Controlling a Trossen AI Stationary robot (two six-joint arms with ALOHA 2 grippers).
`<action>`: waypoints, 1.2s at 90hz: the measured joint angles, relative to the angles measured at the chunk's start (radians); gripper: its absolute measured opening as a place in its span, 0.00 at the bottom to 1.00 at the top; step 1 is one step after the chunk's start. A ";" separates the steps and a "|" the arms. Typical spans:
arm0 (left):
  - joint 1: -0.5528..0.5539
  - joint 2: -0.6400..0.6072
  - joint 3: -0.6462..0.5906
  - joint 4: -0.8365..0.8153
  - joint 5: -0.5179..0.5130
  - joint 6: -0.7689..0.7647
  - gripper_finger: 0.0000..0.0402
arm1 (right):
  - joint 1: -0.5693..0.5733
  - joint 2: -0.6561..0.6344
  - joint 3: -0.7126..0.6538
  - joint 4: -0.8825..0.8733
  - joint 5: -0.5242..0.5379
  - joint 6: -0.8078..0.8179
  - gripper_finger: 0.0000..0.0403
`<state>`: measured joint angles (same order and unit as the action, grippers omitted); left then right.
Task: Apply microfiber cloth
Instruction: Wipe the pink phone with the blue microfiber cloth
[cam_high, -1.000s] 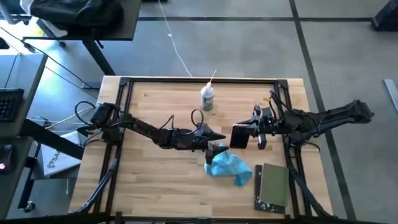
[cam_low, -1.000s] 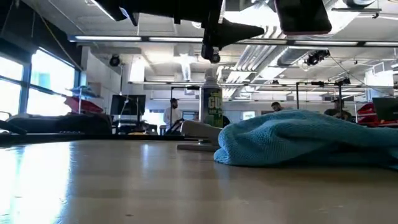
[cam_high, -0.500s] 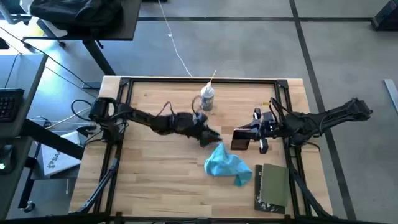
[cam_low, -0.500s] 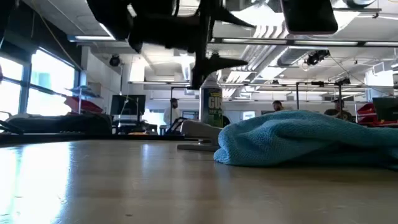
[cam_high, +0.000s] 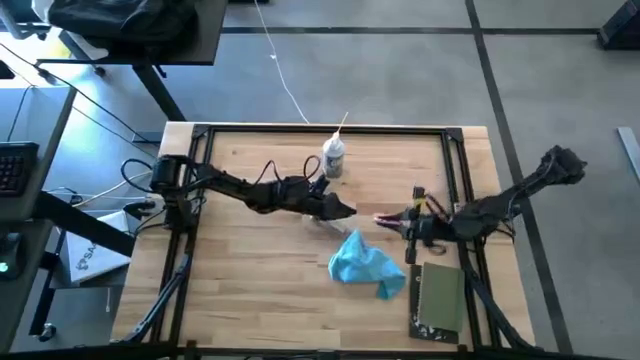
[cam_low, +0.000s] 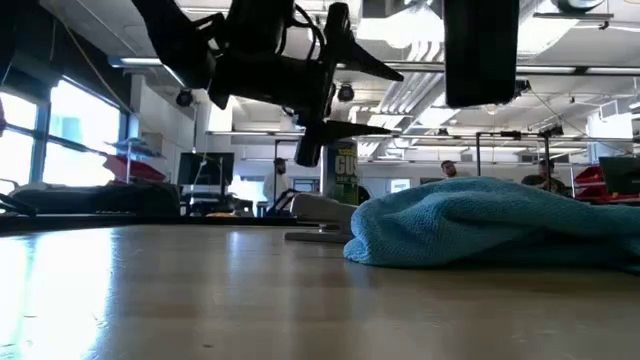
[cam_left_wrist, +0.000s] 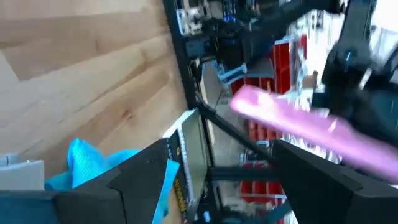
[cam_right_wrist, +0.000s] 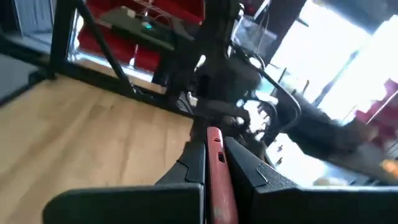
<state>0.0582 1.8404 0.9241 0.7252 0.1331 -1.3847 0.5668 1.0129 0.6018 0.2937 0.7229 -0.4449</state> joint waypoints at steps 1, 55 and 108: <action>0.001 0.000 0.000 0.000 0.000 -0.005 0.67 | 0.004 0.009 0.000 0.008 0.009 -0.012 0.01; 0.039 0.000 0.000 0.049 0.040 -0.342 0.67 | -0.017 0.506 0.000 0.573 0.159 -0.797 0.01; 0.046 0.000 0.000 0.148 0.138 -0.249 0.61 | -0.047 0.748 0.122 0.670 -0.016 -1.136 0.01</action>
<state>0.1043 1.8404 0.9245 0.8732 0.2713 -1.6336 0.5199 1.7610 0.7233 0.9640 0.7067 -1.5805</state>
